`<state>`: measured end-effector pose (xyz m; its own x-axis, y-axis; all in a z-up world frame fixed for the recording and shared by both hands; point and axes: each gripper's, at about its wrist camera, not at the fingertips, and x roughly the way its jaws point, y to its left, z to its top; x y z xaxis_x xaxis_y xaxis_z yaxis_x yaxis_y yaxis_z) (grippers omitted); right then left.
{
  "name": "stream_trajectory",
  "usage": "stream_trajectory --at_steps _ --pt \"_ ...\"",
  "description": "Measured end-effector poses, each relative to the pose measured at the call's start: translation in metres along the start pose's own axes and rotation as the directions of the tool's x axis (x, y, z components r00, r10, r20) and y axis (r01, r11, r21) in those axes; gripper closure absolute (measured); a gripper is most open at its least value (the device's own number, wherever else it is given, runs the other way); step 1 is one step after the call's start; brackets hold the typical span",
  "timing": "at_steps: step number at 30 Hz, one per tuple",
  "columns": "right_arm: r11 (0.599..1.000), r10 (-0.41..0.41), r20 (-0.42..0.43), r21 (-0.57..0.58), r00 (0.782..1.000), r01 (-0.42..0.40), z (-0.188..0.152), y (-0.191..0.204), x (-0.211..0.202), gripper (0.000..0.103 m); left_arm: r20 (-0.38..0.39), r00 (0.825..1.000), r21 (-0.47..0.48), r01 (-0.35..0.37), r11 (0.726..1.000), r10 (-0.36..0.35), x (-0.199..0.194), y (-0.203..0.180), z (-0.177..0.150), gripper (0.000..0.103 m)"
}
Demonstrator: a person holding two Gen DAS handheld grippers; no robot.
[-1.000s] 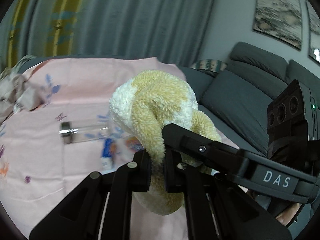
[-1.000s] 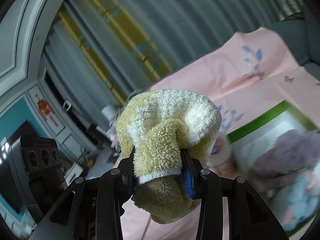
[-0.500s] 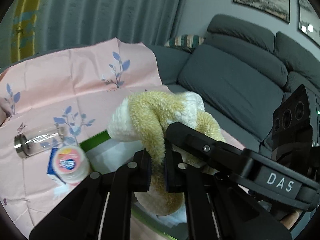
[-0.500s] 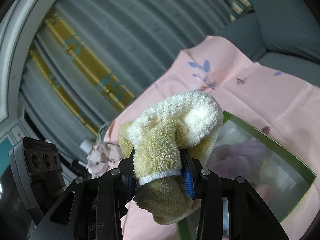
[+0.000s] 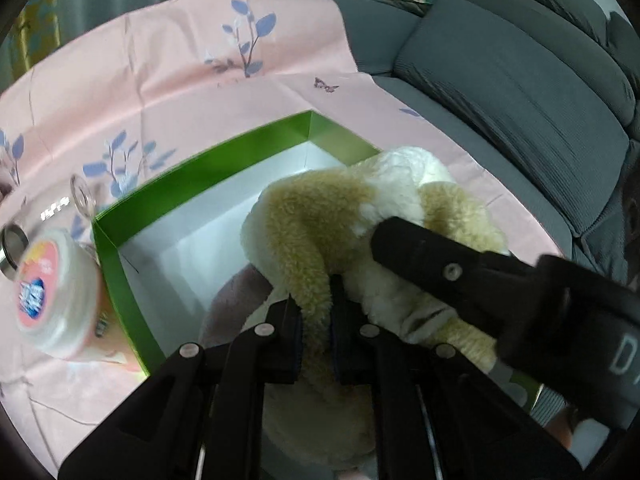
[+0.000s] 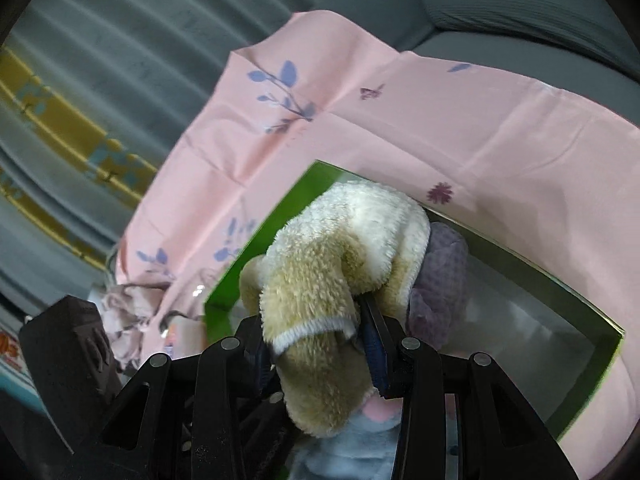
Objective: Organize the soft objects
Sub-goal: 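Lower the towel into the box and open the right gripper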
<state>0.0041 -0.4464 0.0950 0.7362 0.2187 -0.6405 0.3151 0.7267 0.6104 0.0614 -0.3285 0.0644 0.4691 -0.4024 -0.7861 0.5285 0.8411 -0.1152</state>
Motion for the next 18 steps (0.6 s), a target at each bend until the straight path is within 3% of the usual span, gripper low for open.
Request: stream_trajectory --at_steps 4,7,12,16,18 --pt "1.000 0.004 -0.003 0.013 1.000 -0.004 0.002 -0.003 0.000 0.061 0.003 1.000 -0.028 0.011 1.000 -0.011 -0.003 0.005 0.000 0.093" --pt "1.000 0.002 0.023 -0.016 1.000 -0.001 0.000 0.002 -0.008 0.061 0.061 0.998 -0.012 0.031 0.999 -0.030 -0.026 0.005 -0.003 0.089" --pt "0.999 -0.008 0.086 -0.042 0.996 0.012 -0.002 0.011 -0.020 0.044 0.131 0.991 -0.047 0.046 0.998 -0.039 -0.064 0.018 -0.010 0.065" --pt "0.996 0.012 0.149 -0.084 0.989 0.000 -0.005 0.023 -0.034 0.038 0.206 0.978 -0.091 -0.001 0.996 0.020 -0.100 0.041 -0.020 0.050" --pt "0.994 0.036 0.171 -0.104 0.985 -0.018 -0.008 0.030 -0.040 0.027 0.254 0.964 -0.131 -0.043 0.990 0.076 -0.115 0.056 -0.025 0.026"
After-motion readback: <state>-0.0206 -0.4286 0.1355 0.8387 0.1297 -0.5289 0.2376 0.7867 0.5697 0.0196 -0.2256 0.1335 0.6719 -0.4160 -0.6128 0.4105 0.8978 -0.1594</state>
